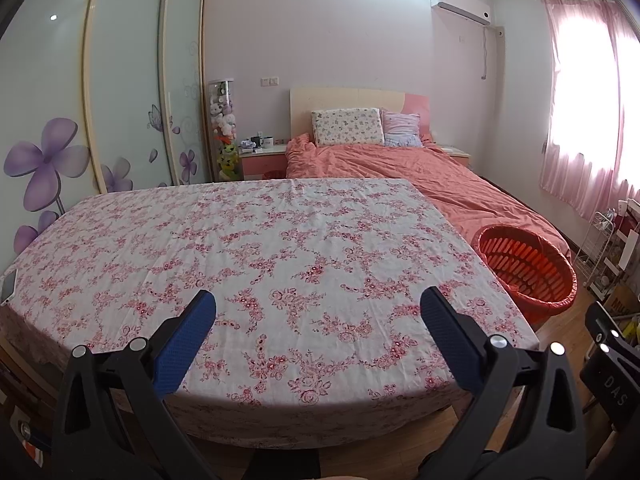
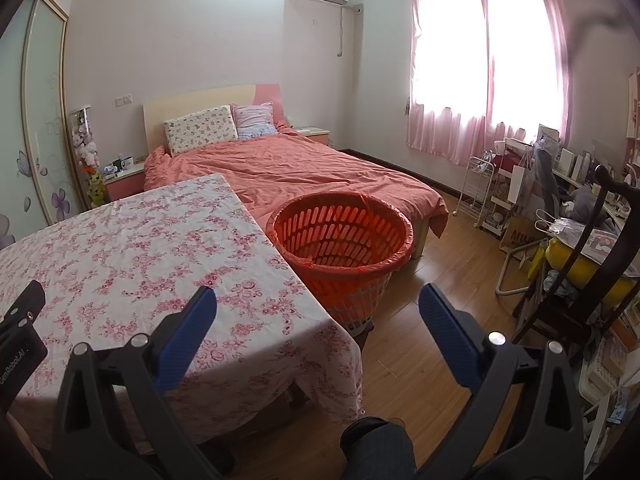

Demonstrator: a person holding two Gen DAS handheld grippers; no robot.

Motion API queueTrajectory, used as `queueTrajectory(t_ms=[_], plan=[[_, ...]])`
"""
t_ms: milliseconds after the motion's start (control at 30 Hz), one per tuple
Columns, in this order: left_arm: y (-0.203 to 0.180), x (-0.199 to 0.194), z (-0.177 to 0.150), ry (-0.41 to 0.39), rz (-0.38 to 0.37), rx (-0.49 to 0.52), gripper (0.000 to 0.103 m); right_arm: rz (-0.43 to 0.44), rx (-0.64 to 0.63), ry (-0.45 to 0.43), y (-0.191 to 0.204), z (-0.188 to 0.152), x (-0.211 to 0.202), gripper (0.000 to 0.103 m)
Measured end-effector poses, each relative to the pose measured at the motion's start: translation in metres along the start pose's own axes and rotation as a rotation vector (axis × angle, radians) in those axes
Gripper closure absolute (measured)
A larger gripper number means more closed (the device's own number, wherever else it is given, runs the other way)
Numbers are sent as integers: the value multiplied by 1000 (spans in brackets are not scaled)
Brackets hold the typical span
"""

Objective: Collect trash

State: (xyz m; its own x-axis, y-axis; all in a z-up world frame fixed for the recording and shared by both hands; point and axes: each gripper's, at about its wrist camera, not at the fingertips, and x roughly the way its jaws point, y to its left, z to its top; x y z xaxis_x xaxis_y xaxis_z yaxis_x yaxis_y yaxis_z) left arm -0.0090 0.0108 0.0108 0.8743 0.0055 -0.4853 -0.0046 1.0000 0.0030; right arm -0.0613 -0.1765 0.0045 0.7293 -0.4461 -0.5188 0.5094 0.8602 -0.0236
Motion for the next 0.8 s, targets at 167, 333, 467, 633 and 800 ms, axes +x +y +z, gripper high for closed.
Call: queueTrajectory(t_ms=[167,333,467,633,800], plan=[[0,0,0,0,-1,1,2,0,0,-1,0,0,-1,4],[0,0,0,2,0,0,2,1,-1,-1,1,0,0,4],[0,0,0,5,0,-2,2,1,0,-2,2,1,0,4],[0,0,0,5,-1,-1,2,1,-1,-2,1,1,0,4],[0,1,-1,5,-2,-1,2,0,0,-3,1,1,0,4]])
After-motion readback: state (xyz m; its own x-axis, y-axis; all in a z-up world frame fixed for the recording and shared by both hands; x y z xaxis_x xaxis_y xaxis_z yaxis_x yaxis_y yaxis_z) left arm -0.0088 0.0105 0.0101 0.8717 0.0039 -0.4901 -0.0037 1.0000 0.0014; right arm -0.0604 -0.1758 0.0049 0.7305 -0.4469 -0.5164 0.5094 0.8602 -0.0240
